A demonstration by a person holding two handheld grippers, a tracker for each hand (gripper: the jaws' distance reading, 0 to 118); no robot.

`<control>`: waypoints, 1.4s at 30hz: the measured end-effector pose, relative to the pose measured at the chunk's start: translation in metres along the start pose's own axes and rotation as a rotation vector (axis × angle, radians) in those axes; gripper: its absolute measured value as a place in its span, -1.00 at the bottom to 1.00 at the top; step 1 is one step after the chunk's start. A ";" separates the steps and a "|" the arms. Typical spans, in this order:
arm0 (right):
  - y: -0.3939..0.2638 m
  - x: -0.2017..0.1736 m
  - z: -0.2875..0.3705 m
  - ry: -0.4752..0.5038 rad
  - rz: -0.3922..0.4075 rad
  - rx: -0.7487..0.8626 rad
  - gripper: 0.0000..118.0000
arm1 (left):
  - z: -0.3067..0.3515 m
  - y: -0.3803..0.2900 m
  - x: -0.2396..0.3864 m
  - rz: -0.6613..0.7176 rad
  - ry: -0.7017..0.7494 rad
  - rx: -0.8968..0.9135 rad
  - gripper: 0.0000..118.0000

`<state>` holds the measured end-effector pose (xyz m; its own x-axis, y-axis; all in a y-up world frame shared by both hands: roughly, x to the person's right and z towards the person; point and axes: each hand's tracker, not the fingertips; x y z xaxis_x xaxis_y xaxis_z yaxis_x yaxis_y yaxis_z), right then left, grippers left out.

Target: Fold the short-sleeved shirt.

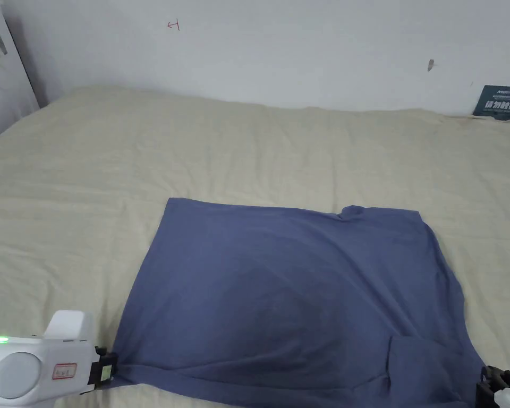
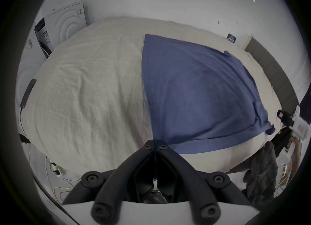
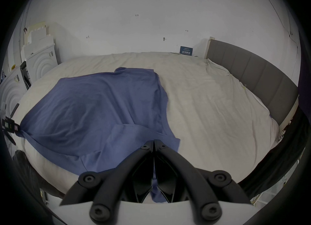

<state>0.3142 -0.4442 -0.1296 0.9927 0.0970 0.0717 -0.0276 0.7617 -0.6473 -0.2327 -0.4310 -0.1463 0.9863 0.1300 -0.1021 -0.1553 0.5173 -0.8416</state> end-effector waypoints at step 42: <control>-0.014 0.001 -0.022 0.093 0.062 -0.057 -0.86 | 0.001 0.014 -0.012 0.057 -0.009 0.106 -1.00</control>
<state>0.3179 -0.4689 -0.1375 0.9960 0.0808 -0.0386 -0.0851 0.7182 -0.6906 -0.2466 -0.4245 -0.1562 0.9751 0.1693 -0.1430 -0.2168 0.5953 -0.7737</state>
